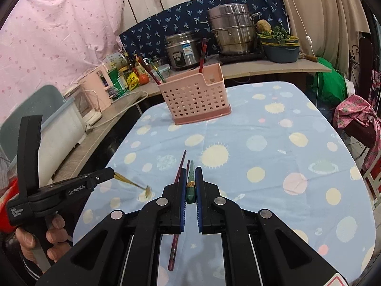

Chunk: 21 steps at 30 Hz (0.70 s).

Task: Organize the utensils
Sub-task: 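Lift the green chopstick and gold spoon with both tools toward the pink holder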

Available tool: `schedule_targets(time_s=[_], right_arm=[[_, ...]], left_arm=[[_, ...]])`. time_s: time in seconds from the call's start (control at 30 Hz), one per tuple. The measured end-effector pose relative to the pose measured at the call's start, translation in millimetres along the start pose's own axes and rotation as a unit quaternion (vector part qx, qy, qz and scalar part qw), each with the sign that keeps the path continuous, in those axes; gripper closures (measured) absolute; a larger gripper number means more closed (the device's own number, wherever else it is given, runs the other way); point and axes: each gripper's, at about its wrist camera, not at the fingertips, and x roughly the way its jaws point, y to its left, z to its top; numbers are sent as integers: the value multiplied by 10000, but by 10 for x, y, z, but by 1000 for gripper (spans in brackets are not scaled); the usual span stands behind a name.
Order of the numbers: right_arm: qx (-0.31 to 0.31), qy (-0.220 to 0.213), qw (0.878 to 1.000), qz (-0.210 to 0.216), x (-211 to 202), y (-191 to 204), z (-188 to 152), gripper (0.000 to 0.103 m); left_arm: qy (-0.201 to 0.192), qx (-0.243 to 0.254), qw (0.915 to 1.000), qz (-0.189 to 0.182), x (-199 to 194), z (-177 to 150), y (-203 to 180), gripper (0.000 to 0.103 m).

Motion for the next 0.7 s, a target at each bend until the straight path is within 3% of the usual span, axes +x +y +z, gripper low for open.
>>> schedule_targets(time_s=[0.3,0.7], right_arm=[[-74,-474,9988,39,-39,6,481,96],[119,-932,9953,215,111,-69,1403,96]], left_arm=[[-239,109,9995,-180,-178,339,-79,102],[-510,184,9978,-370,-209,1152,-206,102]])
